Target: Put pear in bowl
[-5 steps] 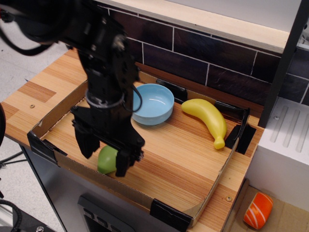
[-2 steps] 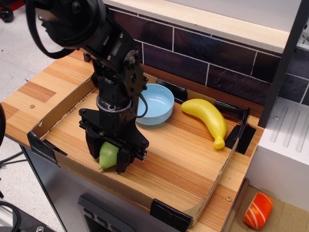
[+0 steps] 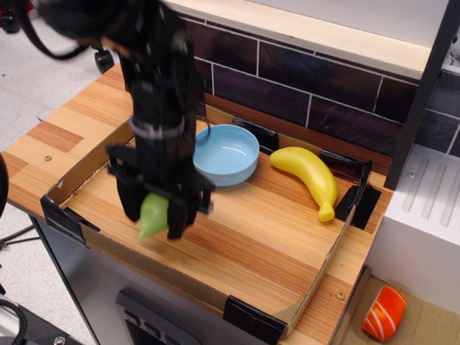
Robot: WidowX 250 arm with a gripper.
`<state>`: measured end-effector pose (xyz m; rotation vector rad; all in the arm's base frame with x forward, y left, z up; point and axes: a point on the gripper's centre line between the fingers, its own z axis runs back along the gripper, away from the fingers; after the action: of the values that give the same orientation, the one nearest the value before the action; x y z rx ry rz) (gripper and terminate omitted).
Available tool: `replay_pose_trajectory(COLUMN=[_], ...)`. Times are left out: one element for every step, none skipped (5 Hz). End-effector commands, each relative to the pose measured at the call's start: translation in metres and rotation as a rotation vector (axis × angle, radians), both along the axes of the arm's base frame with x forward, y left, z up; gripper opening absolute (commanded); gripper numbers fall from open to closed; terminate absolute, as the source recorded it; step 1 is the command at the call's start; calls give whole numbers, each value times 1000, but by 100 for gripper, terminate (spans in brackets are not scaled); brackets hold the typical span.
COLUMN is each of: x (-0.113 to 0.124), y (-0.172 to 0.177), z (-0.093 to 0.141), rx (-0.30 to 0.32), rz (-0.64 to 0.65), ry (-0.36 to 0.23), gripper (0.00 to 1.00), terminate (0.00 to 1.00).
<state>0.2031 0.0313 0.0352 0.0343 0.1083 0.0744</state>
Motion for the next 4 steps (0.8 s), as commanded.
replay_pose_trajectory(x=[45, 68, 89, 108], y=[-1, -1, -3, -3], z=[46, 43, 41, 32], rx=[-45, -35, -32, -16], rz=[92, 103, 125, 157], ry=[-88, -86, -92, -95], gripper=[0, 0, 0, 0], terminate=[0, 0, 0, 0])
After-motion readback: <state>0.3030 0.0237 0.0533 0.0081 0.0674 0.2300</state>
